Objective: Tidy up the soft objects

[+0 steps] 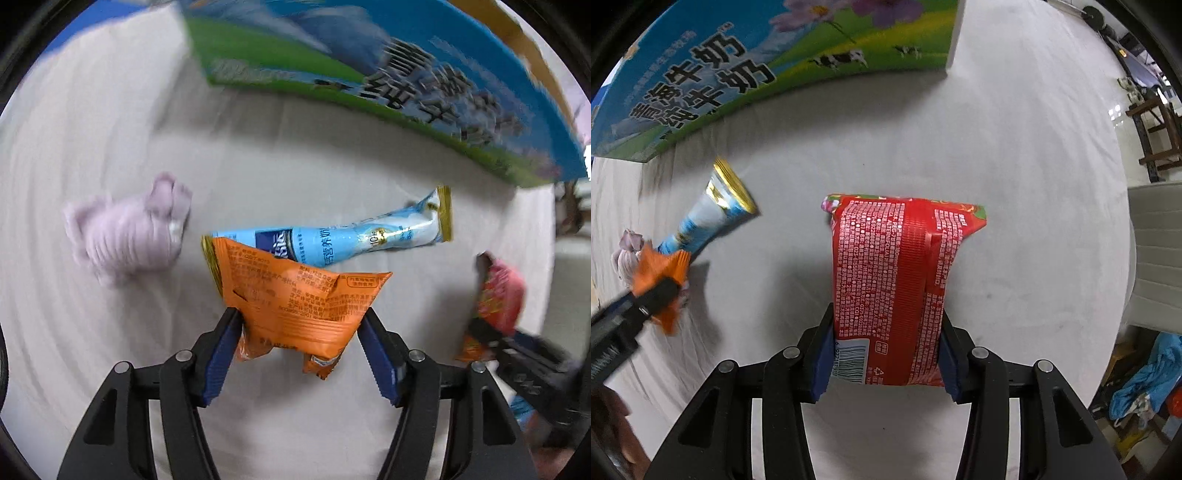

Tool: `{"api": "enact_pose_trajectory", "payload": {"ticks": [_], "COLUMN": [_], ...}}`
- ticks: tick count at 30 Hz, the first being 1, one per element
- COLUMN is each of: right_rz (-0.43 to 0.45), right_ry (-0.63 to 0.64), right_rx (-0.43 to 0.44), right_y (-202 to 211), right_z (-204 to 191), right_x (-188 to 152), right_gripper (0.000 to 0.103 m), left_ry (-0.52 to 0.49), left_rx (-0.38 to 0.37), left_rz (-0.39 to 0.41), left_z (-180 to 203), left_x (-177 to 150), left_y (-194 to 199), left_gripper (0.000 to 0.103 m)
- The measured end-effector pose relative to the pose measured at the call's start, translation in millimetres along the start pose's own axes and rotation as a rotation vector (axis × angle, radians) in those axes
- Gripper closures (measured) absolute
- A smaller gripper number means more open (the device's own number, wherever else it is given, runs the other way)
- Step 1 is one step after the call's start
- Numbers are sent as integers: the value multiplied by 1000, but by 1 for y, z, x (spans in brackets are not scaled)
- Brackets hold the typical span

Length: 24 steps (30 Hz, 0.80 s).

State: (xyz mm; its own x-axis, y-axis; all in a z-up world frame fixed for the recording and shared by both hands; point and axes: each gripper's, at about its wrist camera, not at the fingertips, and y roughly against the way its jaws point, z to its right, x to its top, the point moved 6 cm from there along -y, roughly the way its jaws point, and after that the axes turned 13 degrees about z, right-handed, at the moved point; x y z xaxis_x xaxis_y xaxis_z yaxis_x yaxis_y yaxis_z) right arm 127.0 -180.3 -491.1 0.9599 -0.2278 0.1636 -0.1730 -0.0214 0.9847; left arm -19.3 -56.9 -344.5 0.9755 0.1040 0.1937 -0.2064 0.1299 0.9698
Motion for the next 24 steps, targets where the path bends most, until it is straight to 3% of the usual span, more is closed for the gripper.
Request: {"api": "enact_pose_trajectory", "payload": {"ticks": [4,7,10,12,16,20,24], "right_rz": [-14,-16,-17,-17,-17,-15,-10], "right_ry": [-7,-24,-30,-21,-9,-6,-3], "right_rx": [5,6,3,0,-7,-15,-29], "right_y": [-1,-4,-7,-5,-1,2,3], "right_z": [-2,1,0,-2,-8,-4,-5], "right_x": [2,4,8,11,11,10,10], "right_gripper": [52,51,49,48,48,48,48], "left_ry": [181,291,392,475,640,719,691], "left_rx": [-123,-111,-71,-54,-57,-38,4], "left_rz": [32,69,70,44,-8,3,8], "left_z": [-27,-59,-92,-122,-146,-160,-169], "left_x": [2,24,27,41,39,39,48], "left_y": [31,45,47,29,0,-11,-17], "left_gripper": [38,29,27,27,27,27,28]}}
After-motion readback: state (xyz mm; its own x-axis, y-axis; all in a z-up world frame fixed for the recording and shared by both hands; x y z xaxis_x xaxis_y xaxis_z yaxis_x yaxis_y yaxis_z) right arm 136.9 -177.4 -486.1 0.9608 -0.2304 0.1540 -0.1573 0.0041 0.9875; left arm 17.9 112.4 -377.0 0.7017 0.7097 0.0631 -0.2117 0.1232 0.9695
